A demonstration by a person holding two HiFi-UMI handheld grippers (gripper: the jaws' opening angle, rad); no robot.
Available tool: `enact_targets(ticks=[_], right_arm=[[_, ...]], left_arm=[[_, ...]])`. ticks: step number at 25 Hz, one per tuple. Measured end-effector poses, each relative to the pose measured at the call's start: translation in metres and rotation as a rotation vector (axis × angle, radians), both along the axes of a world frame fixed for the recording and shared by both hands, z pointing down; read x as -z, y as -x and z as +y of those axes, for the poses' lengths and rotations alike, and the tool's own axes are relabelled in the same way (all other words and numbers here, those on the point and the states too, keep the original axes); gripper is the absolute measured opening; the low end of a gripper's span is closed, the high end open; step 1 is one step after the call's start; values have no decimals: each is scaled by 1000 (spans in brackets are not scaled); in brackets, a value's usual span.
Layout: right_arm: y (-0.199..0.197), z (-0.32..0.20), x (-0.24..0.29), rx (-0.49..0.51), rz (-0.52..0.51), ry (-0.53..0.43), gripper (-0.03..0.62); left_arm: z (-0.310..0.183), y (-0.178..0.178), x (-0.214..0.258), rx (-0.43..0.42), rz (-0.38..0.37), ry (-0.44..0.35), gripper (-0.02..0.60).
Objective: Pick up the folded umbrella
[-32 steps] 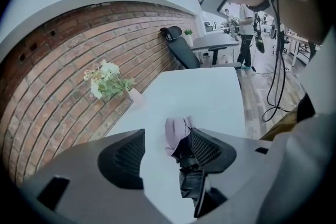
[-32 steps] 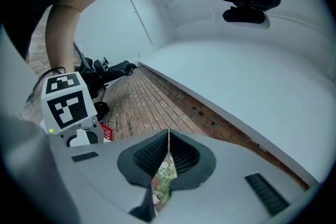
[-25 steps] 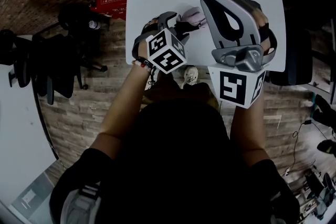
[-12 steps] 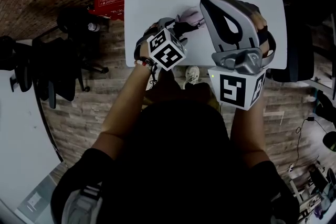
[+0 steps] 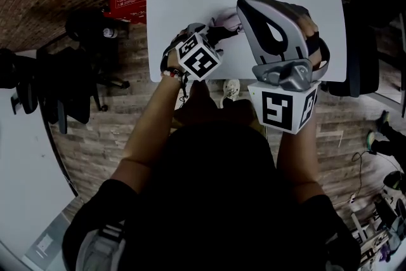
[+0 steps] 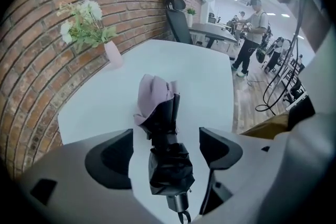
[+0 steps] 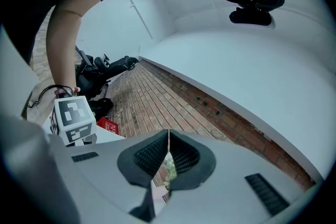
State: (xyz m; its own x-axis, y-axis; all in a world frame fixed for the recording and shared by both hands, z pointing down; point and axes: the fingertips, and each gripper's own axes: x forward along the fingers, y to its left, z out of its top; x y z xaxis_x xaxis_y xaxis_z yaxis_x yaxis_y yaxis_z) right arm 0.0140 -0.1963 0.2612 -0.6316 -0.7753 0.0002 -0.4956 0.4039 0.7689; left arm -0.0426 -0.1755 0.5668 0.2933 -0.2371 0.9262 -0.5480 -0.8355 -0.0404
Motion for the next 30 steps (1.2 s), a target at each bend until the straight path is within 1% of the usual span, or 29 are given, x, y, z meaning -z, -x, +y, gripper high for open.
enact_targets(ticks=[4,8,15,27,30], right_arm=[[-2,-3,-3,-11,10,1,31],[-3,-4,-8,-19,20,15,31],[-8,-9,-14,-31,23,29,31],[-20,-11,-27,-59,27,56,31],[-20,-11,-30,-59,29,60,31]], left_arm=[[-2,3,-7,14,-12,3,393],[-3,3,-16,27,-19,34,396],[-6,2,-31,60,-5,88,405],[-4,4,-55,78,-45,153,407],[-5,6,-60,71,-70,151,407]])
